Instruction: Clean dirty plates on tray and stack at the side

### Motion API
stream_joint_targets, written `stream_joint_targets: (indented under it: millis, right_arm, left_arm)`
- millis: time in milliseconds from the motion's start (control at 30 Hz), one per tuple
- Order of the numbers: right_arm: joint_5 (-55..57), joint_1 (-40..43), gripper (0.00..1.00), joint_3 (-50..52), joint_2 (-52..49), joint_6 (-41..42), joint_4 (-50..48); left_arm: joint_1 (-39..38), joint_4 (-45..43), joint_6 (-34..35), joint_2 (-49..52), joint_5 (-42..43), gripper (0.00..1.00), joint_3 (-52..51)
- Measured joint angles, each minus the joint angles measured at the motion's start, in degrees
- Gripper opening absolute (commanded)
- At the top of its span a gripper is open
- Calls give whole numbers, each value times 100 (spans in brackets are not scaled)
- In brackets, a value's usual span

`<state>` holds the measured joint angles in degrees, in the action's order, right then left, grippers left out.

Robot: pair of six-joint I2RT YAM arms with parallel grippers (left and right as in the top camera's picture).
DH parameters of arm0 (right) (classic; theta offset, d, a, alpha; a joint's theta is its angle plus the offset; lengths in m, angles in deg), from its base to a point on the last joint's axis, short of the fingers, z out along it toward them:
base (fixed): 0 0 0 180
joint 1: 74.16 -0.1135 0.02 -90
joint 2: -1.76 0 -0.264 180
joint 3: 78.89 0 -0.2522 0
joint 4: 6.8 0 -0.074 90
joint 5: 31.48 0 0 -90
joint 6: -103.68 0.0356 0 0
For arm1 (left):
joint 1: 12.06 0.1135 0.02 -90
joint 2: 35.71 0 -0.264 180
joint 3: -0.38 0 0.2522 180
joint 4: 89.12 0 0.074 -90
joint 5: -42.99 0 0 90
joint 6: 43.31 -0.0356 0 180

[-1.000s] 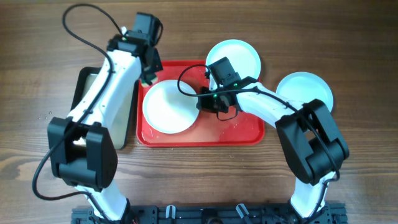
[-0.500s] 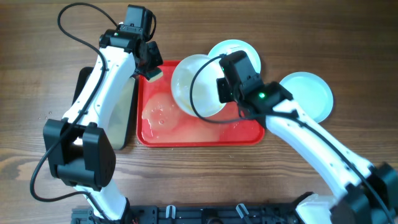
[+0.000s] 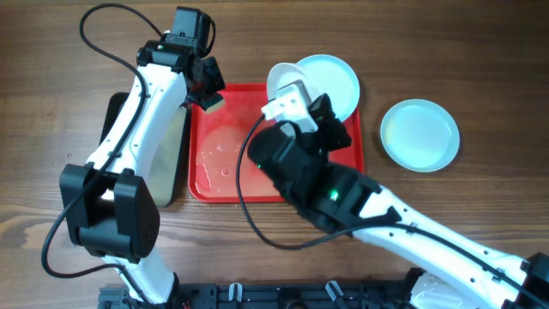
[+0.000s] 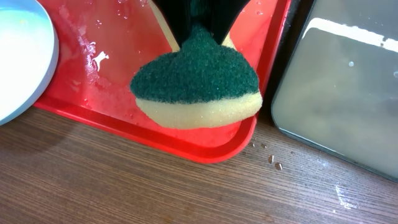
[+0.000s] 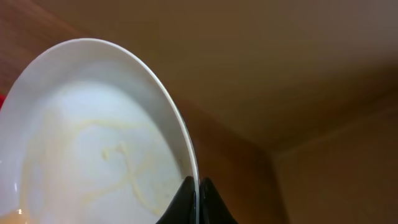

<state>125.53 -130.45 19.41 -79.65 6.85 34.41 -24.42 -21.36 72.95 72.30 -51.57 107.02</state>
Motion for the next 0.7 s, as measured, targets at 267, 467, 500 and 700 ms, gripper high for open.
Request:
stream_joint_targets:
  millis: [267,467,500,700]
  right_arm:
    - [673,-479,4,0,0,-1158,-678]
    - [787,-479,4,0,0,-1808,-1016]
    - [789,-479,4,0,0,-1864,-1025]
    - [789,-479,4,0,0,-1974,-1038]
  left_arm:
    - [0,2,0,0,2,4,0]
    - [0,0,0,0,4,4,0]
    - [0,2,0,0,2,4,0]
    - [0,2,0,0,4,4,0]
